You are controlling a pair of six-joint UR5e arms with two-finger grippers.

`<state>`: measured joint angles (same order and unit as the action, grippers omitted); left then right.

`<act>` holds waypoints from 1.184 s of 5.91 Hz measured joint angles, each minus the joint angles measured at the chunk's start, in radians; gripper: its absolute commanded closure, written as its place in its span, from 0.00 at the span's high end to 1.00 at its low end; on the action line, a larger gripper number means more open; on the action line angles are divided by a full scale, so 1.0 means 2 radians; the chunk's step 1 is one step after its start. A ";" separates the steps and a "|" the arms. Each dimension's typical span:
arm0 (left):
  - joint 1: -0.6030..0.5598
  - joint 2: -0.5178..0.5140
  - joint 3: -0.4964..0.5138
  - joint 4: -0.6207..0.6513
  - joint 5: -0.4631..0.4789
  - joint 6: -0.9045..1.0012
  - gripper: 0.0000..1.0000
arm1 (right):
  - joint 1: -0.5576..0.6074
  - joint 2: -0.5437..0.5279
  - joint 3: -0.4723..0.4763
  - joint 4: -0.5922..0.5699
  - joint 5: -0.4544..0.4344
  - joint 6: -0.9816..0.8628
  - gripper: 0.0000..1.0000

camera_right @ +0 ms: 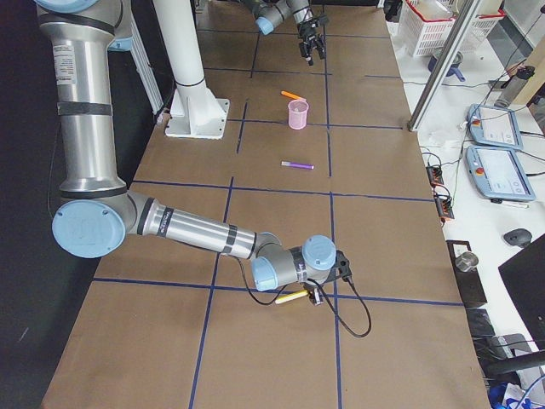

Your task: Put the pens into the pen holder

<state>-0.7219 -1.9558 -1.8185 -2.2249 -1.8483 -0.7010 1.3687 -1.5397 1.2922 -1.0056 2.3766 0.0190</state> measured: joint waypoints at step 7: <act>0.007 0.005 0.034 0.084 -0.029 0.037 1.00 | -0.058 0.084 0.177 0.242 -0.063 0.357 0.00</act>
<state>-0.7084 -1.9454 -1.7506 -2.0575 -1.9067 -0.6279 1.2529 -1.3711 1.6460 -0.5214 2.2509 0.7336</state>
